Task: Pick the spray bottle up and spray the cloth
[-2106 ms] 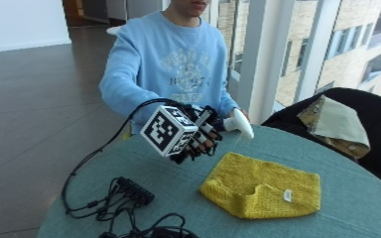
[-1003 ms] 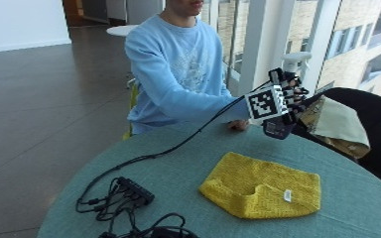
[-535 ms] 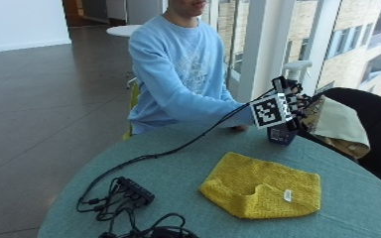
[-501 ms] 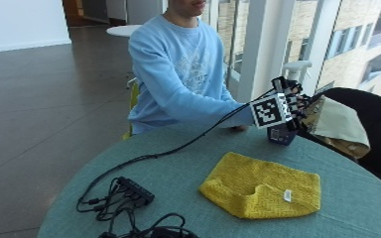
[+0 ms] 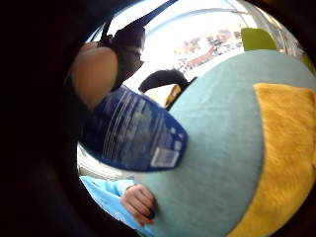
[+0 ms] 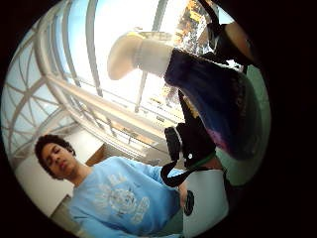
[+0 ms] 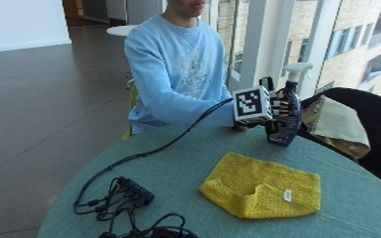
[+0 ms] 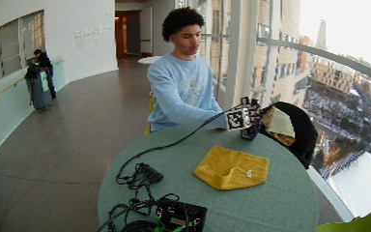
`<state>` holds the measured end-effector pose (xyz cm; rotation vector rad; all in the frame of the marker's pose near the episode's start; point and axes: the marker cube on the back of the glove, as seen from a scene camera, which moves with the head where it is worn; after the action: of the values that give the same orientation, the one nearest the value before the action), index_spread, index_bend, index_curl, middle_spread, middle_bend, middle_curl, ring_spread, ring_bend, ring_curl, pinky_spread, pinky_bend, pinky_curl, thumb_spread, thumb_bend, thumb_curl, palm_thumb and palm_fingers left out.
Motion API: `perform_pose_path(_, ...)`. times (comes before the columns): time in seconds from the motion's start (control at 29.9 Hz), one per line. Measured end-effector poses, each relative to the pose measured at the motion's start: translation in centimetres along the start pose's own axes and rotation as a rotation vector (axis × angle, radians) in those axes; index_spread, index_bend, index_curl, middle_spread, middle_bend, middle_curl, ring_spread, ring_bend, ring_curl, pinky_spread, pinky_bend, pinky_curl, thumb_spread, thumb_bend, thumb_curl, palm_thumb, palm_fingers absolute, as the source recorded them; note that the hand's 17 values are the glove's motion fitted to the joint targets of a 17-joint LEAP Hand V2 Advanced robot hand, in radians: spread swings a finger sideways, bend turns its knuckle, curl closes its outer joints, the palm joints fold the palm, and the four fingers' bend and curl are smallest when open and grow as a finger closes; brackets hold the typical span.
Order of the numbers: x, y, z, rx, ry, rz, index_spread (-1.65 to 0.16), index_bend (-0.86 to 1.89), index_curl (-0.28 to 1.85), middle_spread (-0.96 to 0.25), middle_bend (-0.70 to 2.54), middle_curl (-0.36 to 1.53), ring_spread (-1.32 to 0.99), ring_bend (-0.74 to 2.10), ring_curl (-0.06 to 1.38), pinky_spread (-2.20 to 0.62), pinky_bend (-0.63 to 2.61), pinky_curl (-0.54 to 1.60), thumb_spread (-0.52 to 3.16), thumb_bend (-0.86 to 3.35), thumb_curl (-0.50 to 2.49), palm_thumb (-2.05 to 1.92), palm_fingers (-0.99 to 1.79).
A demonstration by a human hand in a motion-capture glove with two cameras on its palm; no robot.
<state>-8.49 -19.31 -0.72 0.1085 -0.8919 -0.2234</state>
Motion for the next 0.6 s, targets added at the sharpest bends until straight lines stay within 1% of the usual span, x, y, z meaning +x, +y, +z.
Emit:
perform_pose_path(0.13,0.4,4.4,-5.1,-0.010,0.257,0.062,-0.29,0.20,0.38,-0.11,0.28,0.47,-0.06,0.27,0.35,0.25,0.13,0.25,1.01,-0.04,0.48,0.72,0.80)
perform_pose_path(0.23,0.2,8.3,-8.0,-0.003,0.387,0.134,-0.30,0.19,0.38,-0.10,0.28,0.46,-0.06,0.25,0.34,0.25,0.14,0.25,1.02,-0.04,0.46,0.70,0.80)
perform_pose_path(0.47,-1.5,19.9,-11.5,0.036,0.641,0.269,-0.31,0.17,0.38,-0.10,0.27,0.46,-0.05,0.24,0.34,0.25,0.15,0.24,1.05,-0.03,0.43,0.69,0.78)
perform_pose_path(0.6,-2.4,25.6,-13.2,0.068,0.747,0.340,-0.31,0.17,0.38,-0.09,0.27,0.45,-0.04,0.23,0.34,0.25,0.15,0.24,1.06,-0.03,0.41,0.68,0.78)
